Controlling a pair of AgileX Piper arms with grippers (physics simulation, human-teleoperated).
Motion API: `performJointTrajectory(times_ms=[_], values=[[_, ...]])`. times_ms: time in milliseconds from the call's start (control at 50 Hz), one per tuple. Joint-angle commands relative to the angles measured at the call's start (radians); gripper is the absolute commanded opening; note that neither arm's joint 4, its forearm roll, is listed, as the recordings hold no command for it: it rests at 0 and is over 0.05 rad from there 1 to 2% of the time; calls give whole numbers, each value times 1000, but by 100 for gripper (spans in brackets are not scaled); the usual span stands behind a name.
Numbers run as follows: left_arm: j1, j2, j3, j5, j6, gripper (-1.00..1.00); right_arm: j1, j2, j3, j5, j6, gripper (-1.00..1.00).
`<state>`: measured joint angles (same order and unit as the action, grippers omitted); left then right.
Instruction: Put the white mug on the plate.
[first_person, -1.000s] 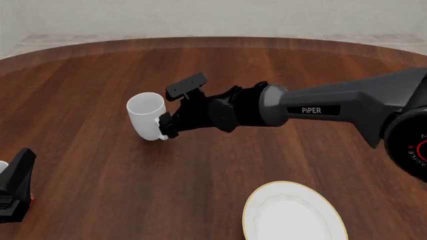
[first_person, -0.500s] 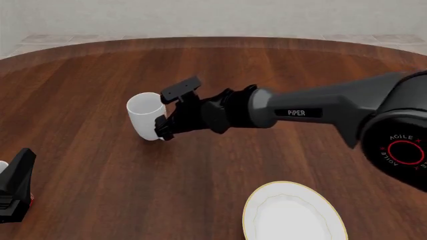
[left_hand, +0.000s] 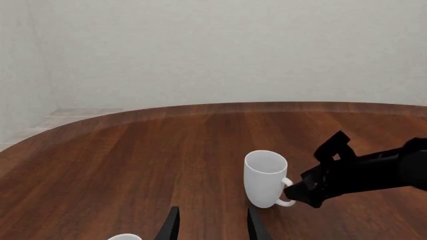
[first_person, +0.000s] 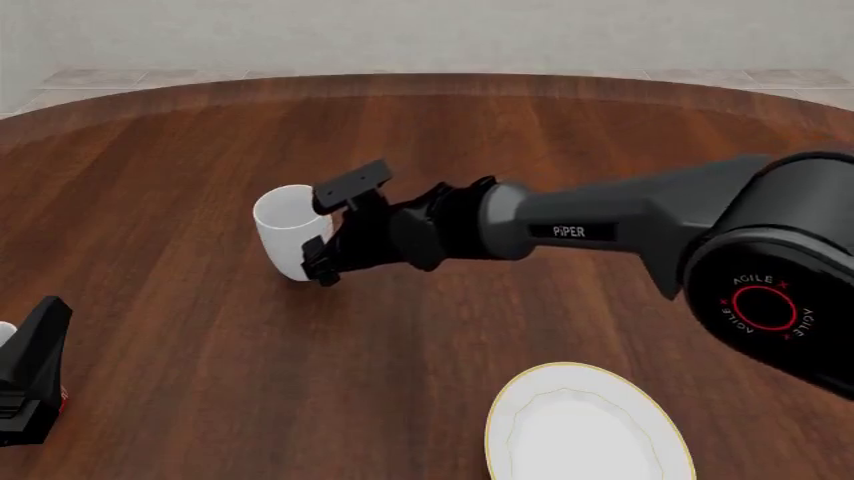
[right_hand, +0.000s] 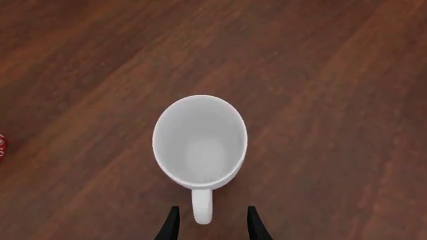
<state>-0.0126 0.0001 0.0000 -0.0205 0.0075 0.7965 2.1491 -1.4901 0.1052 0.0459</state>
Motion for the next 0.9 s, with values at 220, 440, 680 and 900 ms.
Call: performJointTrajectory(times_ms=[220, 440, 680, 900], values=[[0, 0, 0, 0, 0, 100, 4, 37, -31, 6, 0, 100], [0, 0, 0, 0, 0, 100, 5, 56, -39, 4, -2, 100], [0, 0, 0, 0, 0, 100, 4, 58, -39, 8, -3, 100], [0, 0, 0, 0, 0, 100, 6, 36, -26, 11, -13, -100]])
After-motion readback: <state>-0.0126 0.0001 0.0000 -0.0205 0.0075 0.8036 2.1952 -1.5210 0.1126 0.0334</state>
